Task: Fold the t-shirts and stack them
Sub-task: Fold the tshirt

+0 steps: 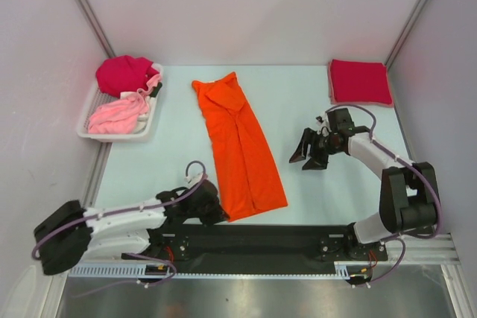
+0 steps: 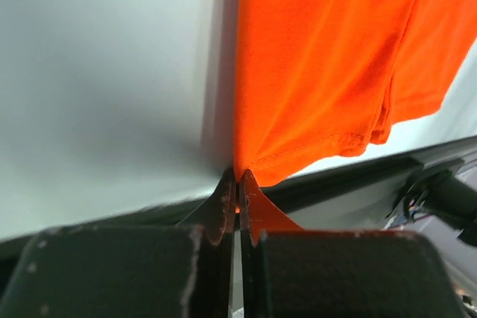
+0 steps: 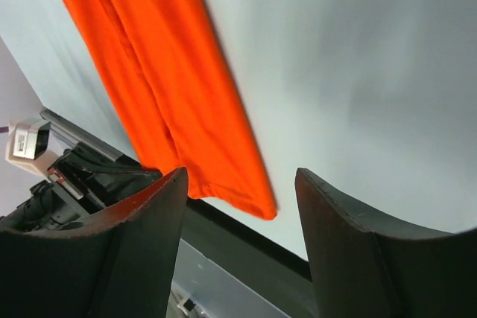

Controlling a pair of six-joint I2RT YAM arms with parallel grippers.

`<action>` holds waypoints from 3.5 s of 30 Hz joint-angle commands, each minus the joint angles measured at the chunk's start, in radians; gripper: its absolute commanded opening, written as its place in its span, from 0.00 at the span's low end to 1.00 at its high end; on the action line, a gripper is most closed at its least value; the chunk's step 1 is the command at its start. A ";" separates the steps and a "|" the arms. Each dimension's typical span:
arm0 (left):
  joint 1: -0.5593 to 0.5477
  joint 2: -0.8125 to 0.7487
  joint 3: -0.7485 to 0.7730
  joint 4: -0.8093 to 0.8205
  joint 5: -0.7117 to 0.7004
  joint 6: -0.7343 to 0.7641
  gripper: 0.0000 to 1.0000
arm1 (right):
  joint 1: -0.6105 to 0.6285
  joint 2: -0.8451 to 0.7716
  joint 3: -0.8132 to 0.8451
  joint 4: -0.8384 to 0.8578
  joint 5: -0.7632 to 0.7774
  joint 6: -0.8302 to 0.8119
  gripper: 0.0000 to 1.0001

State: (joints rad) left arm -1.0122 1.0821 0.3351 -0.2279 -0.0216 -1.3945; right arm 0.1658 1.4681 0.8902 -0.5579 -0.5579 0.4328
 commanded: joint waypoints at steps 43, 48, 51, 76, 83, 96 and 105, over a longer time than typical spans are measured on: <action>0.778 0.437 0.835 0.164 0.117 0.847 0.73 | 0.156 1.468 1.667 0.615 -0.120 0.552 0.52; 0.813 0.438 0.789 0.183 0.146 0.789 0.73 | 0.175 1.505 1.679 0.581 -0.103 0.535 0.49; 0.830 0.434 0.780 0.185 0.155 0.778 0.72 | 0.169 1.503 1.665 0.585 -0.085 0.550 0.39; 0.831 1.098 1.390 0.205 0.374 0.792 0.69 | -0.048 1.181 1.228 0.610 0.053 0.397 0.00; 0.811 1.067 1.286 0.187 0.367 0.772 0.71 | -0.029 1.327 1.438 0.562 -0.017 0.415 0.08; 0.810 0.607 0.674 0.092 0.459 0.917 0.75 | -0.063 1.241 1.500 0.206 -0.048 0.321 0.52; 0.805 0.363 0.400 0.045 0.505 0.864 0.72 | -0.114 0.979 1.383 -0.152 0.022 0.113 0.61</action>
State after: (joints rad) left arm -0.1993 1.5105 0.8009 -0.1467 0.4423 -0.5243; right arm 0.0673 2.6213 2.3241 -0.5179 -0.5697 0.6518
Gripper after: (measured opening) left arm 0.719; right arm 0.611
